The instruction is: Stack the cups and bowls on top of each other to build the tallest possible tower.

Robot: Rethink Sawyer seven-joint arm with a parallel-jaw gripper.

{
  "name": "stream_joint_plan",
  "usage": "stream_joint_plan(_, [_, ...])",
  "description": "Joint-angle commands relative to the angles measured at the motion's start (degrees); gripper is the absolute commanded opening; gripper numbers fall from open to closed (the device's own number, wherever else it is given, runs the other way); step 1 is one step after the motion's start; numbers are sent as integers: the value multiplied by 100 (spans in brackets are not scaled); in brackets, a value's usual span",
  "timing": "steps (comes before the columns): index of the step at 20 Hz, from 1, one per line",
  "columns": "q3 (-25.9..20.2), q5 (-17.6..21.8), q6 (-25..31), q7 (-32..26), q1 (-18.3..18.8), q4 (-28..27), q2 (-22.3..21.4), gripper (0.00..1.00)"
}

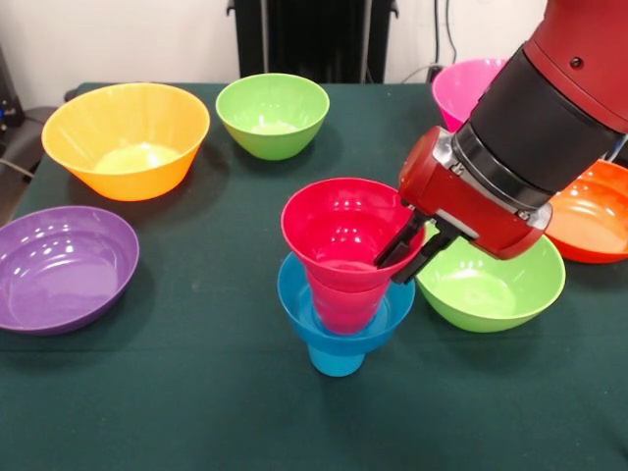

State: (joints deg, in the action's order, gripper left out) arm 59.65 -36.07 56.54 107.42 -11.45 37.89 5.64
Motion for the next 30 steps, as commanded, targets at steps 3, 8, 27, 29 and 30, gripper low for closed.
stream_joint_plan(3, [-762,321,-304,967,-97,710,-51,0])
stream_joint_plan(8, [-708,280,-198,959,-27,571,10,100])
stream_joint_plan(27, [-816,243,-314,902,-117,786,-256,100])
stream_joint_plan(29, [-845,238,-235,825,-190,936,-498,100])
stream_joint_plan(30, [-847,219,-149,772,-200,950,-657,100])
